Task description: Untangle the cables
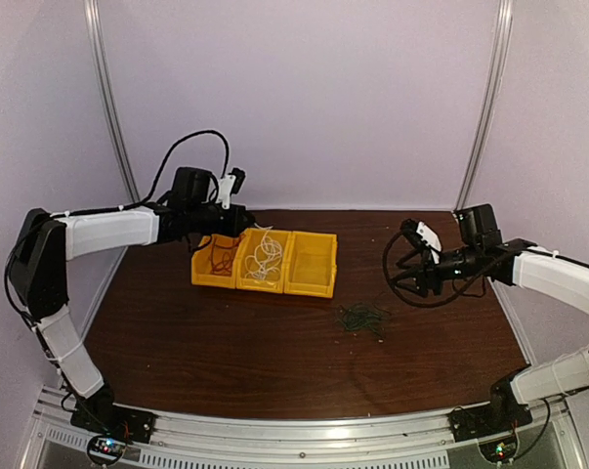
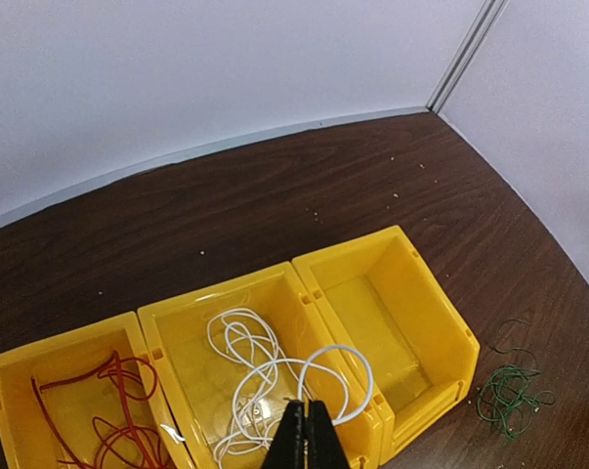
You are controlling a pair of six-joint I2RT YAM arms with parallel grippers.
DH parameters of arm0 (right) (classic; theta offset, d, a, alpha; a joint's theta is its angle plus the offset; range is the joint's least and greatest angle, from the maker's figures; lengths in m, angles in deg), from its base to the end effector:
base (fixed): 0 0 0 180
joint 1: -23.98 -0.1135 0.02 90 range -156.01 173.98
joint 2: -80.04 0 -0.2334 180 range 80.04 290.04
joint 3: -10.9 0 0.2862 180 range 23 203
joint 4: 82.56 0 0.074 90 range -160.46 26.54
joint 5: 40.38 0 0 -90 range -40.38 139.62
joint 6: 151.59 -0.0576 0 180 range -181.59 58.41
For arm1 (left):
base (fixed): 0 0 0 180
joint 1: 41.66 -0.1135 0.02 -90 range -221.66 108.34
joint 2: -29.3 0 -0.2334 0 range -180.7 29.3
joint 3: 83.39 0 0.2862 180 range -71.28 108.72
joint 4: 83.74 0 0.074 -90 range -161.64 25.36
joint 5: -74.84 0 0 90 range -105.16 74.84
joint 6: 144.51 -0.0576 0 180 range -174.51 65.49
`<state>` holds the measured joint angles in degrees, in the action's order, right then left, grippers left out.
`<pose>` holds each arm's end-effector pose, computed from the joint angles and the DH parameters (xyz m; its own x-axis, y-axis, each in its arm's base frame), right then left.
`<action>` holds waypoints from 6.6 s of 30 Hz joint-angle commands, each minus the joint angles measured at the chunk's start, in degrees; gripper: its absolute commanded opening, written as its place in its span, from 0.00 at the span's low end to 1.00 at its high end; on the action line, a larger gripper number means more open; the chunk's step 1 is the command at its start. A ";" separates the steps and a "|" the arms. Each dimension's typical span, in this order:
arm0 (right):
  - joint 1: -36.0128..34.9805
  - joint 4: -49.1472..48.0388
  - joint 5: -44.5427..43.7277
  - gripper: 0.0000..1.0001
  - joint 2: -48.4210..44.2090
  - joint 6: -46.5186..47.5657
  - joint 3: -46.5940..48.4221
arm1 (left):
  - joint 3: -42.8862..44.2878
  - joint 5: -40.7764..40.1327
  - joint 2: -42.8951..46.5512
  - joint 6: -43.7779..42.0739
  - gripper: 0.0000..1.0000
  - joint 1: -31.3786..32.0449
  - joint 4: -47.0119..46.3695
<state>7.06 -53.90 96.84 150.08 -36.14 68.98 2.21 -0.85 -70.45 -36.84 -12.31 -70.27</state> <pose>0.2806 0.1296 0.1999 -0.2484 -0.3806 -0.8907 -0.9274 0.3589 0.1053 0.3871 -0.2340 0.2134 -0.5871 -0.0073 -0.8095 0.5118 0.7714 -0.3781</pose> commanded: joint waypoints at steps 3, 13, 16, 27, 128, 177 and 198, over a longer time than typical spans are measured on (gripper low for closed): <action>0.43 -1.61 -1.13 0.60 -0.38 1.15 -1.02 | -1.95 1.61 -5.10 2.12 0.00 0.30 -6.43; 0.41 -0.50 -1.96 0.60 2.72 2.81 -0.61 | -0.46 0.02 -11.40 1.95 0.00 1.94 -6.49; 0.41 -0.01 -1.83 0.60 3.31 3.46 -0.45 | 1.20 -1.92 -12.42 2.20 0.25 2.03 -4.28; 0.41 -0.29 -9.04 0.59 9.41 0.38 2.18 | 1.31 -13.15 -1.58 1.90 0.60 2.54 3.86; 12.79 17.97 30.34 0.00 9.80 -17.23 72.31 | 6.66 1.98 -40.44 -5.11 0.14 29.45 -51.48; 29.32 8.64 18.30 0.00 -9.84 -9.21 21.69 | -5.49 1.38 -15.89 -7.29 0.19 27.51 -43.23; 13.12 22.35 13.02 0.51 -14.73 10.79 4.84 | 10.18 4.44 -12.56 14.79 0.00 27.14 -33.23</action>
<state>26.99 -27.58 111.12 134.60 -24.21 76.58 9.95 3.10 -84.48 -29.27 15.27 -103.47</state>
